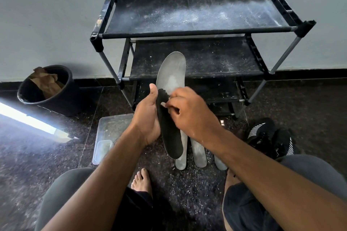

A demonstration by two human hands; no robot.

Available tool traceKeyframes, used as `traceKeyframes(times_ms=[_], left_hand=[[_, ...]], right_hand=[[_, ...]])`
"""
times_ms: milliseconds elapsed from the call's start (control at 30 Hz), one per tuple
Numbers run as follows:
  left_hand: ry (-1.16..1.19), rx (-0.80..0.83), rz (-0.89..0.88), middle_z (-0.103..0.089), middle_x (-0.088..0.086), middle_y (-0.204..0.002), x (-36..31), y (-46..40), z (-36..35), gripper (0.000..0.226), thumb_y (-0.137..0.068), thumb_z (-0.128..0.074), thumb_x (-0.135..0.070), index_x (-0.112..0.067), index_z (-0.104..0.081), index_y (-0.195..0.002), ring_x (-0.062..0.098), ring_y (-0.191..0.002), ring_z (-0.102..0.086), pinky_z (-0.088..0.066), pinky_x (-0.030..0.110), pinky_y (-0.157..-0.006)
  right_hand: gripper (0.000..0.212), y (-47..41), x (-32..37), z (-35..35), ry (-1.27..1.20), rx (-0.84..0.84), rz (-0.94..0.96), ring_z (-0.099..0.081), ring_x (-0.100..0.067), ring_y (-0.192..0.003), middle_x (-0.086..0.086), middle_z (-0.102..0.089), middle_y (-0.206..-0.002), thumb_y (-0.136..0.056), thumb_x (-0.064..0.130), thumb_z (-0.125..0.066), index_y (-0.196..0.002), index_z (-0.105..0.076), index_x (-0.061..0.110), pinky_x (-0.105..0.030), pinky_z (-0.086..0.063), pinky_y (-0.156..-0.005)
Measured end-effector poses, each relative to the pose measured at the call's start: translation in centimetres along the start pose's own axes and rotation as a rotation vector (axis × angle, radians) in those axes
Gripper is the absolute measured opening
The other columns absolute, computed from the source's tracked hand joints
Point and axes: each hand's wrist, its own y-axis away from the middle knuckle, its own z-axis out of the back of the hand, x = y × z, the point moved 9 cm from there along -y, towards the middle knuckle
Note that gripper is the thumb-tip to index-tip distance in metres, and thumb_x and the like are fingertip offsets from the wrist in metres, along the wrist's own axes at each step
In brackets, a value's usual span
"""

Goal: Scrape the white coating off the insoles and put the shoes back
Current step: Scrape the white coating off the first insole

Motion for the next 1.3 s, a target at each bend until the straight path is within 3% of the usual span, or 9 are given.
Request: traceKeyframes(times_ms=[167, 333, 400, 500, 633, 833, 967, 1133, 1300], left_hand=[[-0.026, 0.019, 0.010, -0.073, 0.015, -0.115, 0.0, 0.7, -1.1, 0.067, -0.109, -0.030, -0.056, -0.004, -0.062, -0.137, 0.024, -0.102, -0.072, -0.061, 0.039, -0.083], [-0.047, 0.017, 0.021, -0.071, 0.016, -0.113, 0.2, 0.8, -1.1, 0.065, -0.110, -0.032, -0.053, -0.002, -0.060, -0.139, 0.025, -0.103, -0.071, -0.059, 0.041, -0.092], [-0.063, -0.017, 0.007, -0.072, 0.016, -0.108, 0.0, 0.6, -0.5, 0.058, -0.111, -0.034, -0.046, -0.001, -0.067, -0.129, 0.025, -0.101, -0.071, -0.059, 0.039, -0.095], [-0.059, -0.038, -0.032, -0.070, 0.013, -0.092, -0.5, 0.6, -0.3, 0.048, -0.109, -0.034, -0.035, -0.004, -0.071, -0.107, 0.021, -0.080, -0.071, -0.061, 0.033, -0.074], [-0.063, -0.012, 0.011, -0.069, 0.023, -0.126, -0.1, 0.8, -0.9, 0.064, -0.110, -0.029, -0.051, -0.004, -0.067, -0.131, 0.034, -0.106, -0.070, -0.057, 0.056, -0.095], [-0.151, -0.060, 0.030, -0.074, 0.017, -0.102, 0.3, 0.7, -0.3, 0.072, -0.106, -0.035, -0.061, -0.001, -0.064, -0.133, 0.027, -0.093, -0.074, -0.062, 0.039, -0.078], [-0.177, -0.018, 0.023, -0.072, 0.023, -0.121, 0.3, 1.0, -1.1, 0.072, -0.107, -0.028, -0.061, -0.004, -0.065, -0.132, 0.034, -0.103, -0.072, -0.055, 0.058, -0.096], [-0.174, -0.027, 0.034, -0.074, 0.021, -0.115, 0.4, 1.0, -0.9, 0.070, -0.107, -0.031, -0.060, -0.003, -0.065, -0.131, 0.030, -0.106, -0.074, -0.060, 0.045, -0.094], [-0.131, 0.013, 0.027, -0.066, 0.022, -0.133, 0.5, 0.9, -1.2, 0.071, -0.107, -0.030, -0.060, -0.006, -0.059, -0.141, 0.036, -0.124, -0.065, -0.054, 0.054, -0.103]], right_hand=[[0.008, -0.9, -1.5, 1.6, 0.043, -0.049, -0.026, -0.052, -0.017, -0.088, -0.003, -0.059, -0.089, -0.088, 0.003, -0.067, -0.089, -0.074, 0.003, -0.025, -0.048, -0.081], [0.007, -0.4, -1.2, 1.5, 0.041, -0.063, -0.044, -0.049, -0.012, -0.087, -0.003, -0.059, -0.088, -0.087, 0.002, -0.068, -0.088, -0.075, 0.003, -0.016, -0.043, -0.082], [0.007, 0.2, 0.1, 0.2, -0.006, 0.009, 0.002, -0.051, -0.013, -0.088, -0.004, -0.060, -0.088, -0.086, 0.000, -0.068, -0.085, -0.075, 0.002, -0.014, -0.041, -0.081], [0.006, -0.2, -0.4, 0.4, -0.004, 0.037, -0.006, -0.051, -0.011, -0.090, -0.003, -0.060, -0.090, -0.087, 0.004, -0.069, -0.087, -0.075, 0.003, -0.015, -0.041, -0.083], [0.007, -1.1, -2.8, 3.2, 0.014, -0.138, -0.105, -0.054, -0.017, -0.088, -0.005, -0.060, -0.089, -0.088, 0.002, -0.068, -0.087, -0.075, 0.002, -0.007, -0.037, -0.083], [0.007, 0.0, -0.3, 0.1, 0.011, 0.021, 0.001, -0.052, -0.012, -0.088, -0.004, -0.060, -0.087, -0.088, 0.004, -0.068, -0.087, -0.075, 0.003, -0.019, -0.045, -0.079], [0.007, -1.2, -2.7, 2.9, 0.018, -0.155, -0.094, -0.054, -0.015, -0.087, -0.004, -0.061, -0.087, -0.089, 0.006, -0.070, -0.089, -0.076, 0.004, -0.011, -0.039, -0.080], [0.005, -0.1, -0.3, 0.8, -0.020, -0.069, -0.020, -0.057, -0.019, -0.085, -0.007, -0.062, -0.087, -0.086, 0.003, -0.070, -0.087, -0.075, 0.002, -0.015, -0.041, -0.079], [0.006, -1.1, -1.7, 1.9, -0.035, -0.114, -0.043, -0.056, -0.017, -0.086, -0.006, -0.062, -0.088, -0.088, 0.006, -0.070, -0.089, -0.076, 0.004, -0.024, -0.046, -0.080]])
